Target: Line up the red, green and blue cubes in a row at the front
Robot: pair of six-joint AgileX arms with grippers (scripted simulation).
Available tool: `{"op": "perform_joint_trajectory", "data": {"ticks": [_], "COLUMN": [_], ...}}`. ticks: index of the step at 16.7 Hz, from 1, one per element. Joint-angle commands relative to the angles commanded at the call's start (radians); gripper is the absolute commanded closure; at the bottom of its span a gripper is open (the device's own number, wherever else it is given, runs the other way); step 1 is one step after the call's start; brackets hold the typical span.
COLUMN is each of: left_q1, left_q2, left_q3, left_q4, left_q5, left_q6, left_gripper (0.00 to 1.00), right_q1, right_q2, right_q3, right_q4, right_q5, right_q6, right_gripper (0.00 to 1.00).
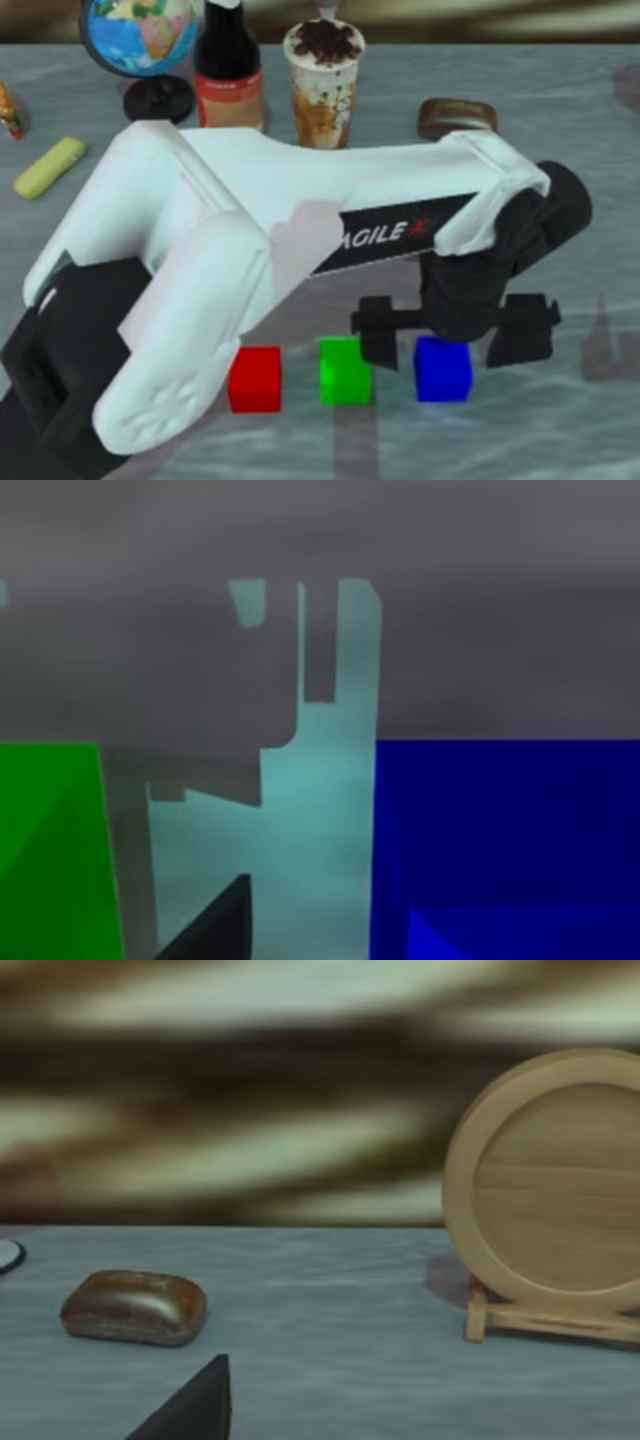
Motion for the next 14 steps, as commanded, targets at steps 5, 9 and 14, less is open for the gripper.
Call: {"op": "perform_joint_trajectory", "data": {"ticks": [5, 9, 14], "left_q1": [0.001, 0.005, 0.017], "left_q2": [-0.001, -0.020, -0.049], "left_q3": [0.004, 0.094, 0.195], "left_q4": [-0.004, -0.116, -0.243], "left_q5": [0.000, 0.000, -0.001], "left_q6": [0.000, -0.001, -0.004], "left_gripper": [0.00, 0.00, 0.00], "right_q1": [0.000, 0.000, 0.000], "right_q2": [0.000, 0.000, 0.000], "right_q3": [0.000, 0.000, 0.000], "right_q4": [0.000, 0.000, 0.000], "right_q5": [0.000, 0.000, 0.000], "right_q6": [0.000, 0.000, 0.000], "right_gripper": [0.00, 0.00, 0.00]}}
